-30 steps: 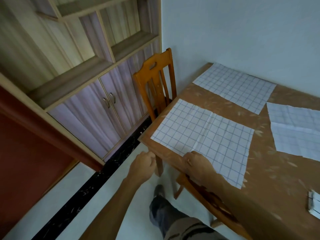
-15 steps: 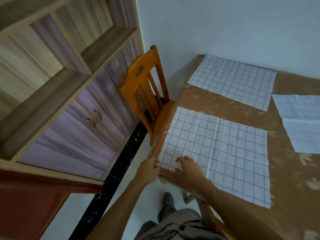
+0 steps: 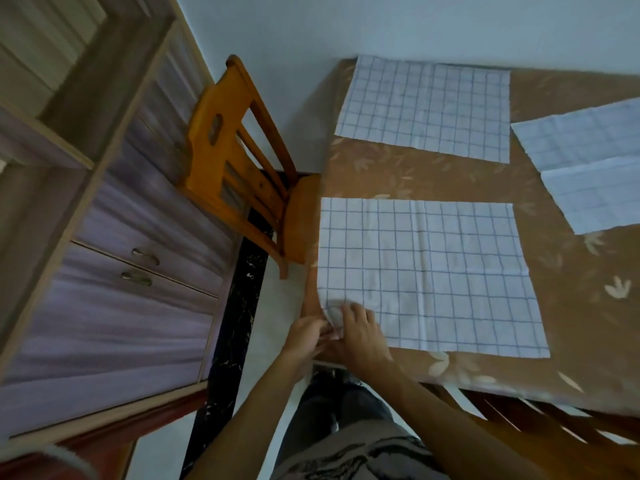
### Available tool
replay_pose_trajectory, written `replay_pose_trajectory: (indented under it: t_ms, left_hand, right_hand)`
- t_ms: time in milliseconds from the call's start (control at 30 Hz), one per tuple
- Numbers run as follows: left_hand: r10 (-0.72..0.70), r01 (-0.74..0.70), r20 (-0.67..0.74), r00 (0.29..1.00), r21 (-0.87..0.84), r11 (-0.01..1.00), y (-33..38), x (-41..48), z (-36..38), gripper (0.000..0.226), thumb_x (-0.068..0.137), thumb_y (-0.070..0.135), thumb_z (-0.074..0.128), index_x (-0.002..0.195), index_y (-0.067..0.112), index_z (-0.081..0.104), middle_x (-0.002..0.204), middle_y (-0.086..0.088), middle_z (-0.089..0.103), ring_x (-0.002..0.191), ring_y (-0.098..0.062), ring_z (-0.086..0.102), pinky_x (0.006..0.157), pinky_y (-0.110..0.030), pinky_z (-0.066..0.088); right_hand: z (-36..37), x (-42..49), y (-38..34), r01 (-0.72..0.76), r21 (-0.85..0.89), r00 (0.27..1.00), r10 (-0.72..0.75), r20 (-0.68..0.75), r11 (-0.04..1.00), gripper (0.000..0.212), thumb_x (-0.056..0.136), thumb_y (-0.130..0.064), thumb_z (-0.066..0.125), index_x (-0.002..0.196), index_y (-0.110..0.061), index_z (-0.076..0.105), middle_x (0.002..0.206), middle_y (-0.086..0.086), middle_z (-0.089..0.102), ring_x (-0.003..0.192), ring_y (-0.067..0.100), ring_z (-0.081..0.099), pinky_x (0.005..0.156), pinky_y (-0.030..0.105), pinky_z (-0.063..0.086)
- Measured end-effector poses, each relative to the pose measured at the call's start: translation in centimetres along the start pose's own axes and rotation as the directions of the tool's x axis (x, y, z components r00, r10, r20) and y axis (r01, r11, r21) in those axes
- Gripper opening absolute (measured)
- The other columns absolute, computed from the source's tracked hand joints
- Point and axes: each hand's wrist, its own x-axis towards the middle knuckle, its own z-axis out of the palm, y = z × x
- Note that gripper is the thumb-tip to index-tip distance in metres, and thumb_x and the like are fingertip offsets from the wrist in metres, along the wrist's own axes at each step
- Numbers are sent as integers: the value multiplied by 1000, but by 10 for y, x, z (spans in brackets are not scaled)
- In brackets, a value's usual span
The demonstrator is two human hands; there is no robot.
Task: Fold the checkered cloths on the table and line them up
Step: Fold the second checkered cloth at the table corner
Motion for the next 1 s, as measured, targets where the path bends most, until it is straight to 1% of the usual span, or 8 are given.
replay_pose_trajectory:
  t_ms: [167, 333, 500, 600, 667, 833, 933, 1000]
  left_hand:
    - [-5, -11, 76, 997, 205, 979, -4, 11, -8, 20, 99, 17, 52, 103, 15, 71, 101, -10, 75, 95, -21, 69, 86, -39, 55]
    - [235, -287, 169, 957, 450, 846, 6, 20, -19, 36, 98, 6, 47, 95, 27, 75, 105, 1, 74, 99, -12, 66, 90, -33, 56]
    - [550, -497, 184, 815, 709, 500, 25, 42, -40, 50, 86, -4, 60, 120, 33, 55, 124, 2, 62, 104, -10, 62, 83, -22, 55]
    - [626, -494, 380, 680, 869, 10, 39, 52, -45, 85, 83, -1, 70, 152, 28, 29, 159, -10, 25, 135, -24, 44, 97, -31, 53]
    - [647, -473, 479, 593, 858, -202, 52, 55, -40, 96, 78, 3, 79, 156, 20, 25, 163, -18, 14, 141, -35, 36, 106, -40, 46]
    - [677, -517, 548, 492, 809, -279, 78, 56, -10, 123, 73, 14, 86, 159, 14, -1, 166, -19, 2, 150, -35, 20, 118, -41, 26]
    - [641, -528, 646, 414, 744, -409, 92, 59, 10, 94, 73, 6, 83, 152, 20, 35, 165, -19, 6, 150, -39, 18, 118, -50, 30]
    - [551, -537, 754, 356, 648, -540, 97, 65, 18, 39, 76, 12, 82, 109, 25, 67, 164, -15, 20, 151, -37, 15, 118, -54, 29]
  right_hand:
    - [3, 1, 0, -18, 60, 1000, 19, -24, 998, 71, 83, -44, 71, 142, -18, 40, 141, 8, 36, 125, 23, 43, 107, 34, 40]
    - [5, 1, 7, 1, 163, 992, 20, -126, 987, 30, 86, -19, 70, 114, -11, 64, 122, 8, 55, 106, 27, 59, 86, 34, 52]
    - [-12, -10, 24, 76, 310, 980, -13, -199, 948, 14, 76, -14, 76, 87, -17, 67, 119, 1, 64, 98, 17, 66, 77, 23, 54]
    - [-26, -24, 34, 107, 412, 978, -20, -209, 905, 16, 76, -2, 67, 76, -17, 64, 99, -3, 70, 86, 8, 66, 71, 15, 51]
    - [-38, -37, 41, 85, 476, 976, 23, -216, 875, 17, 76, -2, 62, 77, -19, 65, 89, -5, 70, 83, 7, 64, 71, 14, 49]
    - [-47, -70, 55, -67, 518, 980, 153, -124, 853, 42, 79, -2, 63, 98, -39, 59, 103, -14, 64, 97, 3, 58, 84, 27, 51]
    - [-45, -87, 61, -109, 467, 974, 188, -126, 878, 38, 83, -7, 66, 109, -36, 65, 112, -17, 64, 104, 1, 54, 91, 24, 48]
    - [-45, -99, 67, -128, 477, 962, 226, -154, 870, 30, 84, -11, 68, 107, -30, 71, 109, -16, 65, 101, 1, 55, 90, 26, 50]
